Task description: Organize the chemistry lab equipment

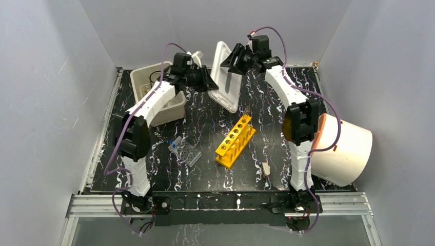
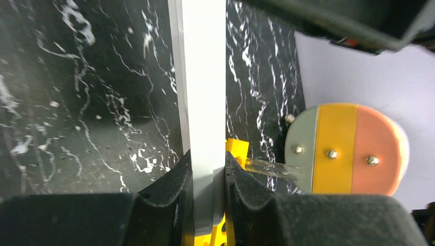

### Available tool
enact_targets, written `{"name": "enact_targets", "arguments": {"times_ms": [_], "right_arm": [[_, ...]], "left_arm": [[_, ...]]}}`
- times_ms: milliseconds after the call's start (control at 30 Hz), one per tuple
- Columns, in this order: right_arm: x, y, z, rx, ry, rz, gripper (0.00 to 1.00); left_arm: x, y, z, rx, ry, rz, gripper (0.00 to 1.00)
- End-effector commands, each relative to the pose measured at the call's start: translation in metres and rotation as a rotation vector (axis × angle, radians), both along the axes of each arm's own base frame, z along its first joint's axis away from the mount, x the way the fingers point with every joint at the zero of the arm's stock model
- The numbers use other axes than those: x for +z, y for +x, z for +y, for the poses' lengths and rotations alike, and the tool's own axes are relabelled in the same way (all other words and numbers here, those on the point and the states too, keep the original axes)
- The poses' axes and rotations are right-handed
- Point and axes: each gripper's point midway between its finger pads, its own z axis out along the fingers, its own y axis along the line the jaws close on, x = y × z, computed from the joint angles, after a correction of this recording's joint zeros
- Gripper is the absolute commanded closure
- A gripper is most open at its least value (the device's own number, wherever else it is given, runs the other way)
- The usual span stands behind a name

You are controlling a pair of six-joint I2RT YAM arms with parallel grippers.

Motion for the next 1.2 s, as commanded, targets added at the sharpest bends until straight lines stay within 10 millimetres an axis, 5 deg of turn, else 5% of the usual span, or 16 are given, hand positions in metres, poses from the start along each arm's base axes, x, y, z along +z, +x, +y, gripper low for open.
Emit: {"name": "enact_targets", "arguments": {"times_ms": [0, 233, 467, 700, 1167], "right_arm": [[0.094, -0.003, -0.011, 0.038, 0.035, -0.270, 0.33], [0.145, -0.024, -0.021, 0.037, 0.066, -0.415, 0.28], [0.126, -0.033, -0.019, 0.049, 0.061, -0.369, 0.27], [0.105, -0.042, 0.009, 0.110, 0.057, -0.314, 0.27], [0.066, -0.058, 0.069, 0.218, 0.029, -0.244, 0.28]], "left_arm": [[0.108, 0.003, 0.042, 0.054, -0.120, -0.210, 1.00], [0.159, -0.003, 0.110, 0.157, -0.178, -0.282, 1.00], [0.162, -0.014, 0.199, 0.365, -0.211, -0.243, 1.00], [0.164, -0.031, 0.220, 0.374, -0.331, -0.204, 1.00], [0.117, -0.054, 0.257, 0.410, -0.473, -0.028, 1.00]]}}
